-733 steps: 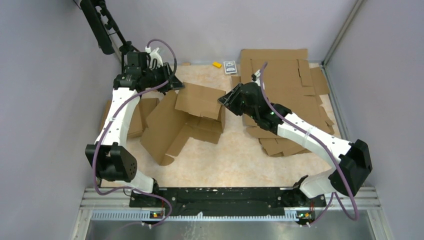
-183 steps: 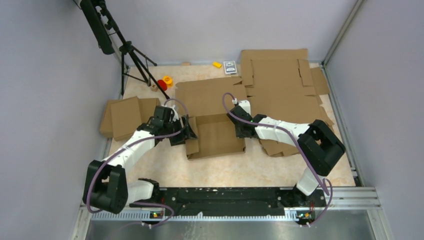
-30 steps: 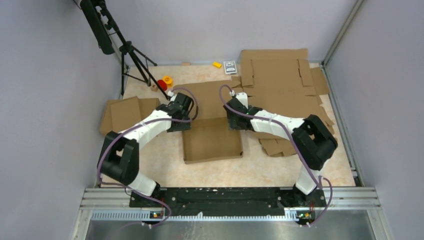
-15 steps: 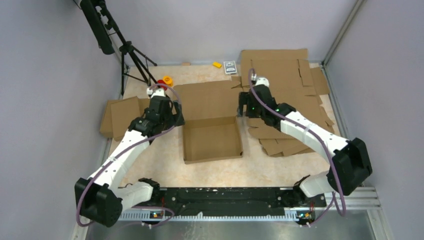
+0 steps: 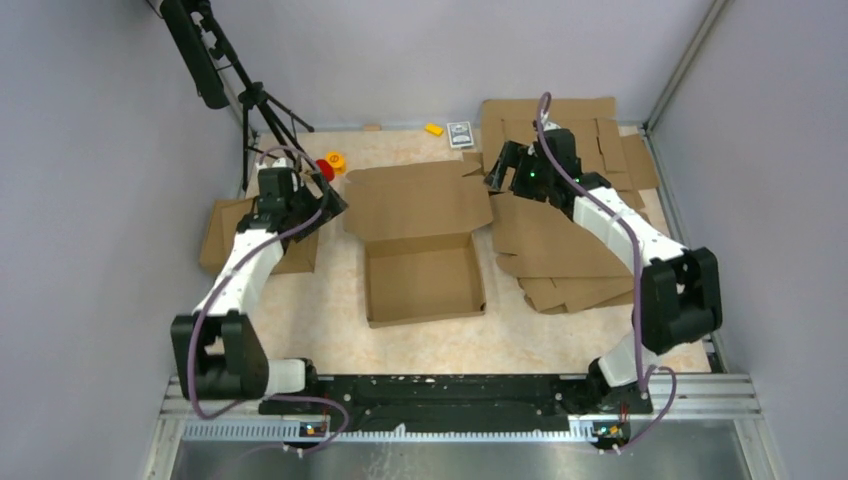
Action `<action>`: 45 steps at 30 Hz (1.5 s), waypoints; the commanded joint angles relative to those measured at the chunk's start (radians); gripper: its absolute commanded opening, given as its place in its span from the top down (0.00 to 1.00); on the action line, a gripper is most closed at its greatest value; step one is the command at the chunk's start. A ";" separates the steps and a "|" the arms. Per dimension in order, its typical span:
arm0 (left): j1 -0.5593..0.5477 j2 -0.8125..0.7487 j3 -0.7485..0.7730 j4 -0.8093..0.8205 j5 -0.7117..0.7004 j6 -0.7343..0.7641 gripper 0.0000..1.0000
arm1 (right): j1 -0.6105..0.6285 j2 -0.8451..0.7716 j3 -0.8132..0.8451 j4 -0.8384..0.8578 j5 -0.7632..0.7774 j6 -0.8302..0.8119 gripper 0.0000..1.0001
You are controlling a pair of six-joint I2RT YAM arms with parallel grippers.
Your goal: Fold the paper box
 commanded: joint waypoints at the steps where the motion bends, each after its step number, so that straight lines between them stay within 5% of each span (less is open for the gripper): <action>1: 0.007 0.170 0.129 0.056 0.163 0.012 0.05 | -0.042 0.116 0.080 0.074 -0.108 0.014 0.14; 11: -0.041 0.451 0.335 0.009 0.161 0.022 0.19 | -0.044 0.395 0.316 0.016 -0.095 0.001 0.18; 23: -0.055 0.566 0.456 -0.100 0.038 0.086 0.27 | -0.042 0.558 0.380 0.017 -0.113 0.024 0.25; 26: -0.055 0.579 0.460 -0.089 0.061 0.088 0.35 | -0.040 0.563 0.374 0.042 -0.152 0.028 0.33; 32: -0.056 0.594 0.474 -0.082 0.121 0.092 0.74 | -0.010 0.559 0.382 0.048 -0.159 0.007 0.55; 36: -0.065 0.574 0.460 -0.065 0.110 0.100 0.89 | 0.013 0.555 0.406 0.032 -0.143 -0.012 0.68; 40: -0.090 0.558 0.463 -0.066 0.072 0.114 0.99 | 0.040 0.548 0.442 -0.001 -0.111 -0.043 0.82; 45: -0.132 0.517 0.456 -0.057 0.008 0.137 1.00 | 0.082 0.504 0.453 -0.014 -0.010 -0.099 0.95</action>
